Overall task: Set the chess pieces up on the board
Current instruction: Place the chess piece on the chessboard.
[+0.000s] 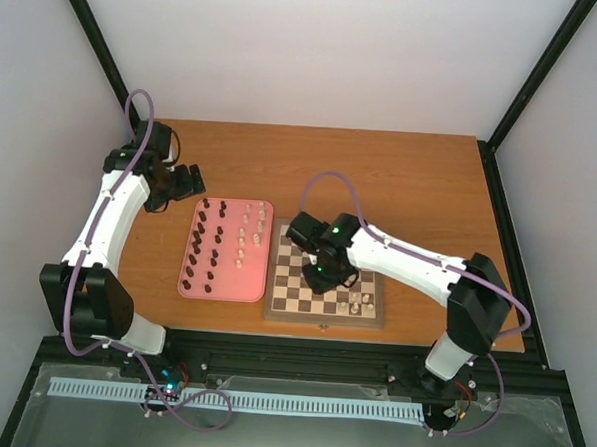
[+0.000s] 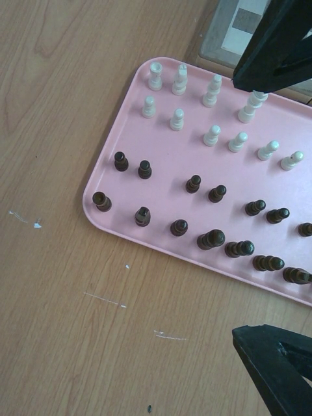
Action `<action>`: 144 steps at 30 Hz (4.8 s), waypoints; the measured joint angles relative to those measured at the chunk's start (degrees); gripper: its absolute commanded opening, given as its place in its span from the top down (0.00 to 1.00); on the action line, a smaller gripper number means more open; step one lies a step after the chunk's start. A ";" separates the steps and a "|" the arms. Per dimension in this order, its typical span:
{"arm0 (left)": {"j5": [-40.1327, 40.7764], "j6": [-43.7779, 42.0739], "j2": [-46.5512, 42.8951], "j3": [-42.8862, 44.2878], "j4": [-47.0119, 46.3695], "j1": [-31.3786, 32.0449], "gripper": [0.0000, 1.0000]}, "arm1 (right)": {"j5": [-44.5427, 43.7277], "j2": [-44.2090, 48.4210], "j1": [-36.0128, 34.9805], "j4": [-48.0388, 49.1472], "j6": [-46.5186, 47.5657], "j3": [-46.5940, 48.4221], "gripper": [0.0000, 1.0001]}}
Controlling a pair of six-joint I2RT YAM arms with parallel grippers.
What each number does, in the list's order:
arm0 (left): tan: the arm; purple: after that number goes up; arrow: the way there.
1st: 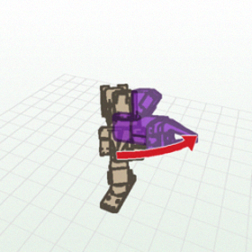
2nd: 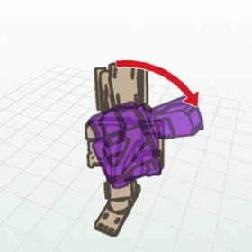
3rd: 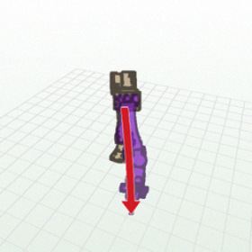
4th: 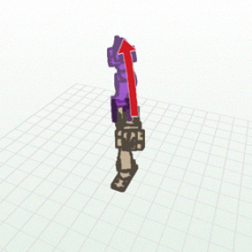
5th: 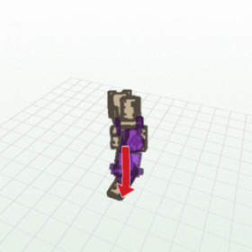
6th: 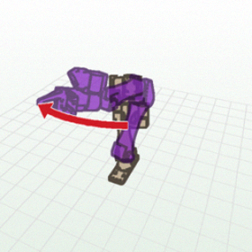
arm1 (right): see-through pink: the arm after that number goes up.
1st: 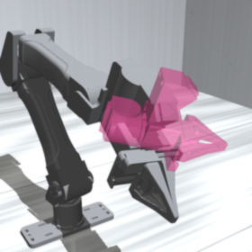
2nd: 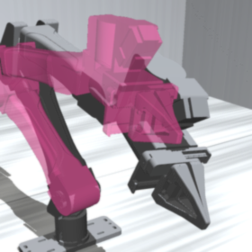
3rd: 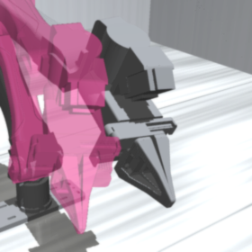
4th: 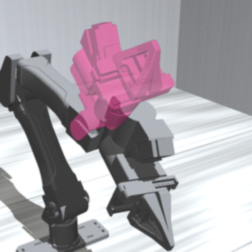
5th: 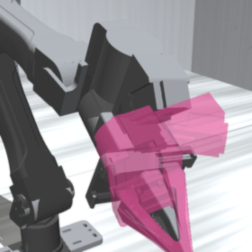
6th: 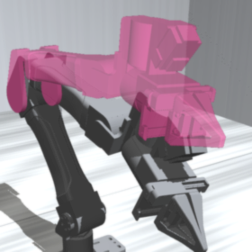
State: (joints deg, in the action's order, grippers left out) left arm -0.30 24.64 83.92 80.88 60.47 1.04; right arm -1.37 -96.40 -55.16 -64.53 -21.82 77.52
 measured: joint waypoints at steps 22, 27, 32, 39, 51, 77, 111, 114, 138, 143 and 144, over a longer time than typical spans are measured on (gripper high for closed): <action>-0.04 0.00 0.02 0.07 -0.02 0.00 0.00 | 2.08 5.40 0.00 5.68 -2.93 -13.40 0.91; -0.04 0.00 0.02 0.07 -0.02 0.00 0.00 | 2.10 5.40 -0.28 6.56 -3.32 -13.40 0.91; -0.04 0.00 0.02 0.04 -0.02 0.00 0.00 | 2.08 5.38 -0.48 7.17 -3.58 -13.40 0.90; -0.07 0.00 0.02 -0.04 -0.02 0.00 0.00 | 1.49 5.09 -0.50 7.50 -3.82 -13.51 0.90; -0.04 0.00 0.02 -0.04 -0.02 0.00 0.00 | 0.66 3.76 -0.50 7.85 -3.98 -14.16 0.88; 0.00 0.00 0.46 -0.04 -0.02 0.00 0.00 | 1.07 4.24 -1.79 9.16 -4.44 -14.80 0.87; -0.02 0.00 0.48 -0.04 -0.02 0.00 0.00 | 0.98 5.60 -1.86 8.66 -5.64 -15.45 0.87; -0.02 0.00 0.48 -0.04 -0.02 0.00 0.00 | 0.96 5.60 -1.90 8.70 -5.64 -15.45 0.87; -0.07 0.00 0.48 -0.04 -0.02 0.00 0.00 | 0.94 5.29 -2.43 9.05 -5.84 -15.82 0.68; -0.07 0.00 0.48 -0.04 -0.02 0.00 0.00 | 0.92 5.27 -2.43 9.03 -5.46 -15.39 0.71; -0.07 0.00 0.48 -0.04 -0.02 0.00 0.00 | 0.94 5.27 -2.43 9.01 -5.44 -15.34 0.71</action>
State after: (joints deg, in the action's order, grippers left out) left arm -0.36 24.64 84.40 80.84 60.45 1.04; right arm -0.43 -91.13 -57.58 -55.53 -27.27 62.17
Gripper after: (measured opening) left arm 0.997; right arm 0.304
